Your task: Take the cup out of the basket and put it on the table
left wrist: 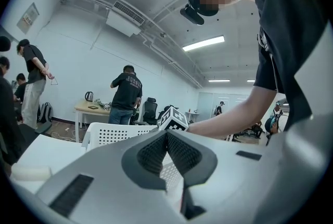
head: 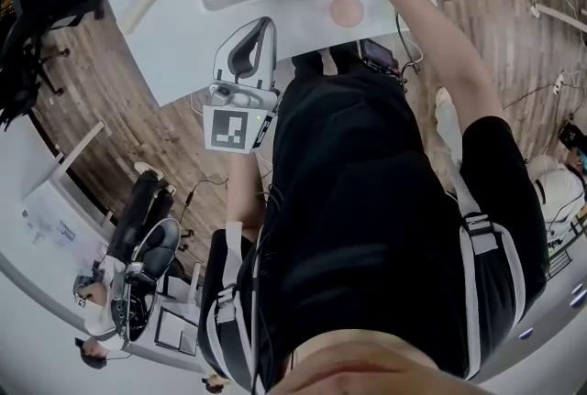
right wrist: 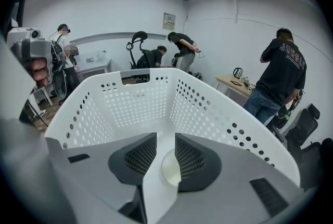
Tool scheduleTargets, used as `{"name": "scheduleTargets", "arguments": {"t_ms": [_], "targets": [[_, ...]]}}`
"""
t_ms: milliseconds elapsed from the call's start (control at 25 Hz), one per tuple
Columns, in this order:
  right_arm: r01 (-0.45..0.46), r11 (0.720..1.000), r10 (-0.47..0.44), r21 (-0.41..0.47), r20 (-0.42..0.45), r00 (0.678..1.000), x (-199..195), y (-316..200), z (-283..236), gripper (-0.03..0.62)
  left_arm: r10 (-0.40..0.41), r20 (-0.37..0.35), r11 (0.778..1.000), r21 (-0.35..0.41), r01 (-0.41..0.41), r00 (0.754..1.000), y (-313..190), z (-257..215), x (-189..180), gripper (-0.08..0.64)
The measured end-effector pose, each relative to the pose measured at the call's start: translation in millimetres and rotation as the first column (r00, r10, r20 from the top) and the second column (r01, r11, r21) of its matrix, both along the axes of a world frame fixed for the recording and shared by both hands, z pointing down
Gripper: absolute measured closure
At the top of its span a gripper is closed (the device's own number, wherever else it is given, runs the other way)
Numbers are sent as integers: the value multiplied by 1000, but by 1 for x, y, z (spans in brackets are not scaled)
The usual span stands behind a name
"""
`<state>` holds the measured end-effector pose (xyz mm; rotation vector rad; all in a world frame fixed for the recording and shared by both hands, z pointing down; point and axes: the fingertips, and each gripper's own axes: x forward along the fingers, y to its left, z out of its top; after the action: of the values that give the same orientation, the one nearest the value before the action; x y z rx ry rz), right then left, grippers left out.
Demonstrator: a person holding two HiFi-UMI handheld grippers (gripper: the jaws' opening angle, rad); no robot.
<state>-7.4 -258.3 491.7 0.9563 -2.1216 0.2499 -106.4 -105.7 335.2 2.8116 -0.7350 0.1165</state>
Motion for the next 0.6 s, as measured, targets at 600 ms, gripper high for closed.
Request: {"name": "scheduleTargets", "arguments": {"t_ms": [600], "targets": [[52,987,-78,-153,-170,982,10,-4,63,488,-29,25,999,-26,29,999,-19,2,1,540]]}}
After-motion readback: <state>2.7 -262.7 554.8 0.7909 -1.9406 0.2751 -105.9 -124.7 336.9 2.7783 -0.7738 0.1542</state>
